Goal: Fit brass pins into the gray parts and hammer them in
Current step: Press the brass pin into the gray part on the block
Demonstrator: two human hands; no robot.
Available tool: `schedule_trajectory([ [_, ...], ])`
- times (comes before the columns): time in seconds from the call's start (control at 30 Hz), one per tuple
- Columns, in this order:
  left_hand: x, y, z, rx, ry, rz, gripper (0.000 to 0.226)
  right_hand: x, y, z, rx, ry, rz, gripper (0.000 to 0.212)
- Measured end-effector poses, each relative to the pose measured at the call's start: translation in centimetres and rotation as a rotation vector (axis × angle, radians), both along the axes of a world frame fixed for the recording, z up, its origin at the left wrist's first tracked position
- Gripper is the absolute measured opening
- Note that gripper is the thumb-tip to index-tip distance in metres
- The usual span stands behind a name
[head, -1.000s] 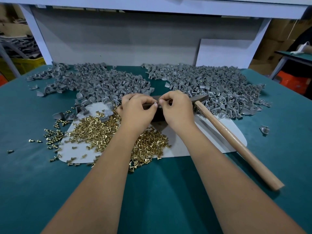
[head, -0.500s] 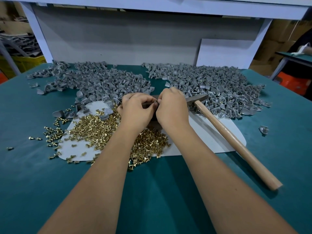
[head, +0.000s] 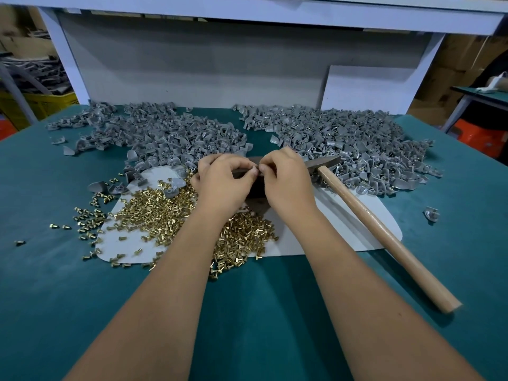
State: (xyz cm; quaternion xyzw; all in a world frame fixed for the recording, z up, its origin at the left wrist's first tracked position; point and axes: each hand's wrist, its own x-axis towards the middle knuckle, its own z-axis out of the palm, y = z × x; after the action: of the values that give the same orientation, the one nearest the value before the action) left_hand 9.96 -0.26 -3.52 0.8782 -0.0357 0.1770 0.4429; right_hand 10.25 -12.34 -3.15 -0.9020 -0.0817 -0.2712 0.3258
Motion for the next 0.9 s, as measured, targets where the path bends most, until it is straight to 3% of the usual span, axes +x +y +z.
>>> schedule_trajectory([
  [0.23,-0.1,-0.1,0.0,-0.001,0.029,-0.004,0.024,-0.2,-1.4,0.3,0.318,0.026,-0.026,0.021],
  [0.43,0.1,0.1,-0.1,-0.028,0.032,-0.018,0.010,-0.3,-0.6,0.5,0.166,0.040,0.031,0.008],
  [0.6,0.1,0.1,0.0,-0.034,0.038,-0.022,0.017,-0.1,-0.4,0.5,0.132,0.062,-0.008,0.004],
  [0.9,0.4,0.0,-0.2,-0.033,0.028,-0.007,0.015,0.2,0.1,0.6,0.020,0.042,-0.073,0.014],
])
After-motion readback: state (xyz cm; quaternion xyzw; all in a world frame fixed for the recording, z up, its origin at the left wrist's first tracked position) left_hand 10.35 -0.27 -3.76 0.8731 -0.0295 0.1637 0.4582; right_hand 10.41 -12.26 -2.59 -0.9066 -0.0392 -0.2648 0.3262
